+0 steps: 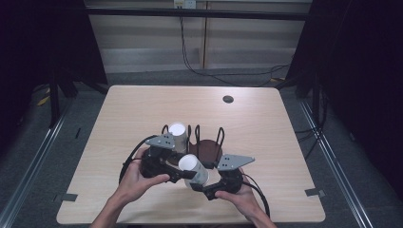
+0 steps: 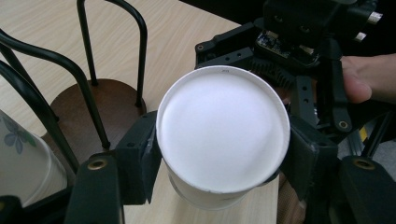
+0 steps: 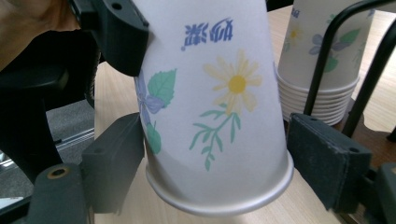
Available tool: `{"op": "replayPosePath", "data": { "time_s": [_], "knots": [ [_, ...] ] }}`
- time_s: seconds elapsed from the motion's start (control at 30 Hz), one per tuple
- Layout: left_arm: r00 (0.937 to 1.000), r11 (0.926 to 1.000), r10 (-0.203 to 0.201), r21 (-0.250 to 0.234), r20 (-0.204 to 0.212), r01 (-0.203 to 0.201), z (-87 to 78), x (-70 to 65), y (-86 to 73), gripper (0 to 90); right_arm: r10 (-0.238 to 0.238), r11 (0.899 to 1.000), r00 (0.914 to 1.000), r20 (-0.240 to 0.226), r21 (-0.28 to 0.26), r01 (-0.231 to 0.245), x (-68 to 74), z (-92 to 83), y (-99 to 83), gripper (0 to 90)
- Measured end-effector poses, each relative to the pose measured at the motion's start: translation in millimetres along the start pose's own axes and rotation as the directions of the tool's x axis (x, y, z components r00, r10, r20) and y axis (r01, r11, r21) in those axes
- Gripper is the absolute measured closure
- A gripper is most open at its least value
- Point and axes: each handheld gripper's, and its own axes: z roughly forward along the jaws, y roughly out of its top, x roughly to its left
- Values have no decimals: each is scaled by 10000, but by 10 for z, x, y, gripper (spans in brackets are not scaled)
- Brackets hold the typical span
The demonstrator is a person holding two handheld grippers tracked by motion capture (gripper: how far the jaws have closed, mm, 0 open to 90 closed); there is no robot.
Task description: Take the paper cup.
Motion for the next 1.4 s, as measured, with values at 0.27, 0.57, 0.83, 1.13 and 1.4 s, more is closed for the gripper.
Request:
{"op": "replayPosePath", "data": {
  "time_s": [0.27, 0.57, 0.83, 1.13, 1.4],
  "knots": [
    [9998, 9999, -22, 129, 173, 20, 42, 6, -11, 362, -212, 9998, 9995, -226, -9, 212, 18, 71, 8, 202],
    [9992, 9999, -118, -67, 372, 120, 37, 36, -17, 358, -479, 9988, 9988, -105, 39, 480, 24, 24, 18, 276],
    [9996, 10000, -70, -62, 279, 71, 54, 30, -37, 336, -345, 9989, 9992, -208, 316, 352, 20, 15, 21, 295],
    [10000, 10000, 0, -68, -24, -1, 63, 28, -51, 196, -212, 9986, 9995, -222, 479, 222, -17, -17, 28, 297],
    [9989, 9994, 338, -7, -317, -339, 1, 1, -56, 228, -274, 9955, 9996, 56, 913, 268, -36, -72, 44, 299]
  ]
}}
